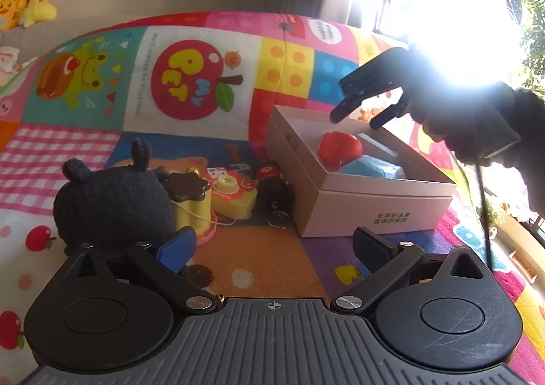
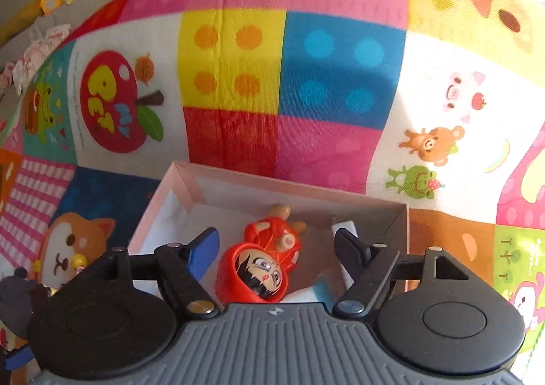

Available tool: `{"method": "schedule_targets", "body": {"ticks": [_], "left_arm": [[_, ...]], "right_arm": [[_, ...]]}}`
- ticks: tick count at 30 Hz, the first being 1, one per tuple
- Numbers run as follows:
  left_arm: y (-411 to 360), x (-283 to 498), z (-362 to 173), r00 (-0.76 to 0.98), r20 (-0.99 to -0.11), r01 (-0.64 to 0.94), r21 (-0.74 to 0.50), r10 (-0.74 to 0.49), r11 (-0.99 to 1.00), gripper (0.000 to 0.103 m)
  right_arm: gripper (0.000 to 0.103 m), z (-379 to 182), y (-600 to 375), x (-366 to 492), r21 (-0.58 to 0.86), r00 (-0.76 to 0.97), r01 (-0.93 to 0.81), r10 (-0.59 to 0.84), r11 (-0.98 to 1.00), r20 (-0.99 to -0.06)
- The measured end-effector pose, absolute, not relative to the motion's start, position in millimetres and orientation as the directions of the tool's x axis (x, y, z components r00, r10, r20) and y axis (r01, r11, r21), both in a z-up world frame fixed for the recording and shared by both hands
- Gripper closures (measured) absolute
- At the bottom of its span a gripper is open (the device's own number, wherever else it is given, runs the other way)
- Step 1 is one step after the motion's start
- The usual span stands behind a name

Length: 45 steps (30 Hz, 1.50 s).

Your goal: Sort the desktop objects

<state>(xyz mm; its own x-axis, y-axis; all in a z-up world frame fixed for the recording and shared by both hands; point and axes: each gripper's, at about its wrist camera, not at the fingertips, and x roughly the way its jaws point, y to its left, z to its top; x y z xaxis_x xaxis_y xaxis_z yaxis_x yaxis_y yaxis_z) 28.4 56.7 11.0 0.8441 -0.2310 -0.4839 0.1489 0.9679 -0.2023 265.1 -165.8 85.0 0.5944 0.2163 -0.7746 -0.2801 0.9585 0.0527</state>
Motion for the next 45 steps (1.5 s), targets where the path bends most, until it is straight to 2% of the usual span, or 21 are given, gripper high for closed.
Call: {"method": "schedule_targets", "body": {"ticks": [3,7,9,10,18,20,24,27,29,34,37,39,40,43,45], "left_arm": [[58,29,10,0.846,-0.490,0.127,-0.198,-0.210,0.972,0.002],[58,27,12,0.852,-0.494,0.096,-0.178,-0.173,0.979,0.002],[60,26,13,0.855,-0.490,0.085,-0.187,-0.168,0.979,0.001],[60,24,13,0.856,-0.489,0.081,-0.188,-0.165,0.979,0.001],[59,12,10,0.853,-0.490,0.095,-0.193,-0.180,0.977,0.001],[60,11,8,0.850,-0.493,0.094,-0.200,-0.183,0.975,0.001],[64,10,6,0.849,-0.493,0.089,-0.219,-0.189,0.972,0.001],[64,8,6,0.850,-0.489,0.095,-0.221,-0.195,0.971,0.001],[63,8,6,0.849,-0.488,0.106,-0.219,-0.203,0.970,0.001],[56,7,6,0.842,-0.490,0.141,-0.206,-0.226,0.968,0.001],[53,6,6,0.841,-0.489,0.154,-0.195,-0.232,0.969,0.001],[50,6,5,0.839,-0.493,0.158,-0.189,-0.232,0.969,0.001],[49,6,4,0.838,-0.494,0.159,-0.184,-0.231,0.970,0.001],[49,6,4,0.840,-0.493,0.154,-0.182,-0.225,0.971,0.001],[50,5,3,0.839,-0.493,0.152,-0.190,-0.228,0.970,0.001]], "right_arm": [[0.022,108,-154,243,0.030,0.633,-0.338,0.251,0.941,-0.732],[0.025,120,-114,213,0.058,0.574,-0.474,0.358,0.879,-0.736],[0.059,114,-86,201,0.029,0.527,-0.539,0.364,0.842,-0.768],[0.062,109,-71,198,0.036,0.498,-0.560,0.370,0.828,-0.784],[0.065,60,-10,219,0.024,0.443,-0.526,0.298,0.850,-0.846],[0.069,48,-4,230,0.057,0.409,-0.509,0.300,0.859,-0.862],[0.069,33,5,237,0.101,0.342,-0.517,0.314,0.850,-0.886],[0.069,31,2,226,0.085,0.328,-0.547,0.306,0.833,-0.893],[0.079,34,-3,213,0.094,0.294,-0.572,0.311,0.815,-0.904],[0.079,51,-12,174,0.131,0.178,-0.662,0.325,0.738,-0.929],[0.079,78,-18,168,0.022,0.338,-0.676,0.337,0.736,-0.879],[0.071,82,-16,180,-0.067,0.434,-0.630,0.280,0.773,-0.856],[0.070,78,-13,189,-0.083,0.439,-0.612,0.251,0.786,-0.863],[0.070,54,-5,218,-0.146,0.449,-0.557,0.148,0.818,-0.881],[0.078,44,0,226,-0.176,0.470,-0.551,0.129,0.816,-0.873]]}}
